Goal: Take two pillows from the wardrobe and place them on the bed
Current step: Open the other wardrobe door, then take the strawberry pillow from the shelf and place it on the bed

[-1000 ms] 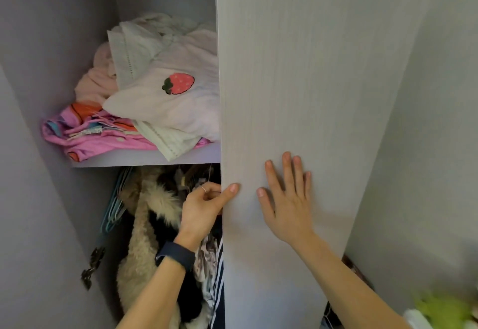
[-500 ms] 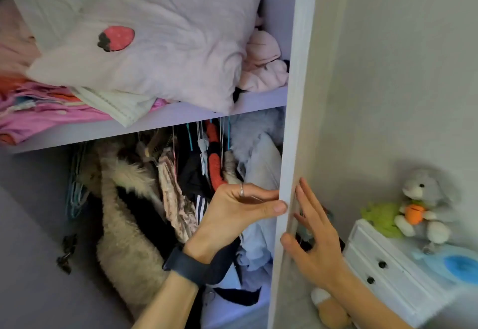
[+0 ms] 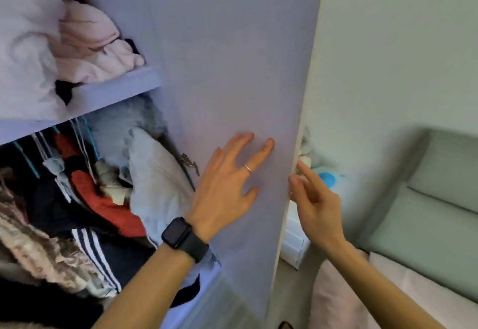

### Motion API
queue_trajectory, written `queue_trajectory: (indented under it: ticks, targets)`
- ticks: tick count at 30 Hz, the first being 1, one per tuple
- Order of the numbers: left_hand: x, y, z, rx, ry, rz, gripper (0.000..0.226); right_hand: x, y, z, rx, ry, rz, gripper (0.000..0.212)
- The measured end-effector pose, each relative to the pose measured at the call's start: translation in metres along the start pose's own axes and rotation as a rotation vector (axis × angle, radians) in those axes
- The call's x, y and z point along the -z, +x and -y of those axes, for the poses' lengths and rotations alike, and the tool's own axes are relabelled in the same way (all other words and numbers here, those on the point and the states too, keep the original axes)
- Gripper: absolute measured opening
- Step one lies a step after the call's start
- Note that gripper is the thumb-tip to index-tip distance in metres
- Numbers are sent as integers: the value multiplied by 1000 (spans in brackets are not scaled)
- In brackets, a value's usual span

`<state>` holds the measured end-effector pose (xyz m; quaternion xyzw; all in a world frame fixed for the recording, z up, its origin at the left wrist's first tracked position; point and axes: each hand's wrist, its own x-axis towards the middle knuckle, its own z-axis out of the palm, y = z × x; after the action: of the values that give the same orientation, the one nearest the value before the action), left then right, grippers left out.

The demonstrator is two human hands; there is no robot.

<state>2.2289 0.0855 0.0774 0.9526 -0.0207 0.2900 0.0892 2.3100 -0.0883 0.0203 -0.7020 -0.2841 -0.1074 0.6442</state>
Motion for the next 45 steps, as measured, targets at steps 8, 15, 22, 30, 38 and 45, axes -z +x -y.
queue_trajectory:
  ticks: [8, 15, 22, 30, 38, 45]
  targets:
    - [-75, 37, -5, 62, 110, -14, 102, 7, 41, -15, -121, -106, -130, 30]
    - [-71, 3, 28, 123, -32, -49, 76, -36, -20, -18, -23, -90, -236, 45]
    - [14, -76, 115, 449, 115, -84, 54, -120, -11, 9, 220, -309, 80, 59]
    - [187, -97, 160, 684, 296, -279, 42, -257, 62, 108, 300, -97, 447, 52]
    - [332, -66, 215, 756, 427, -585, 34, -330, 159, 207, 379, 67, 504, 47]
    - [424, -10, 283, 964, 529, -445, 44, -402, 276, 268, 164, 95, 594, 90]
